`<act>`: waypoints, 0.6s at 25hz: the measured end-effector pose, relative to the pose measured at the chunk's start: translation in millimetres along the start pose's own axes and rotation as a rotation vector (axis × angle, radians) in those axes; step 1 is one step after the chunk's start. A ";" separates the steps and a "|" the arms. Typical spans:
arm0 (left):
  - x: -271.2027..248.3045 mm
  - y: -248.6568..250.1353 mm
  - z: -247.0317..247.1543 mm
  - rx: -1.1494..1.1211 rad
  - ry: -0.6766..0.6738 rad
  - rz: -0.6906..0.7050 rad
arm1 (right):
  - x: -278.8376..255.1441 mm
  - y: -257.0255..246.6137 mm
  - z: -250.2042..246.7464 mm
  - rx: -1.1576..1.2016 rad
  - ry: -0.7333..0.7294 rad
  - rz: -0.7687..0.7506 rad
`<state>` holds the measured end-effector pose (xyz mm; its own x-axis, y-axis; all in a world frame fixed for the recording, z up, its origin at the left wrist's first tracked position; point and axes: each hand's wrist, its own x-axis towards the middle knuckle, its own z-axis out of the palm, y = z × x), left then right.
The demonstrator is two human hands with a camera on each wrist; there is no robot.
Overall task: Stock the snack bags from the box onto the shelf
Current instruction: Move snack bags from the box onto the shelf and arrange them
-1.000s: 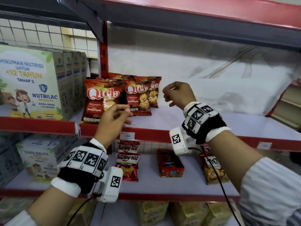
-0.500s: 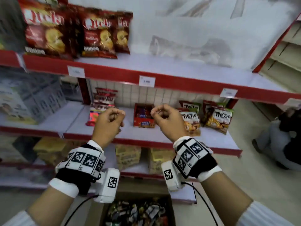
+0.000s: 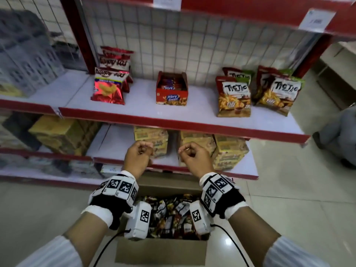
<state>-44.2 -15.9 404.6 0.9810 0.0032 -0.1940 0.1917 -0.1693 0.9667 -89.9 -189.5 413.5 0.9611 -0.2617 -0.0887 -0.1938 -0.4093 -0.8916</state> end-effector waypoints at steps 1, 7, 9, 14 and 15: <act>5.2 -23.6 1.8 0.006 -0.004 -0.019 | 2.7 23.4 9.8 -0.021 -0.007 0.018; 47.8 -197.8 17.2 -0.010 -0.006 -0.170 | 24.3 193.6 74.5 -0.116 -0.079 0.153; 61.1 -252.3 25.5 0.008 -0.024 -0.218 | 30.2 248.3 94.1 -0.198 -0.119 0.208; 93.6 -386.0 47.0 0.079 -0.097 -0.283 | 52.0 363.5 165.1 -0.457 -0.423 0.185; 100.1 -406.5 49.0 0.077 -0.100 -0.289 | 59.4 379.8 180.5 -0.550 -0.513 0.167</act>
<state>-25.5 5.0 -15.9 0.8776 -0.0341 -0.4782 0.4558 -0.2497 0.8543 -70.8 -202.7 -10.6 0.8555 0.0252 -0.5172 -0.2850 -0.8109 -0.5110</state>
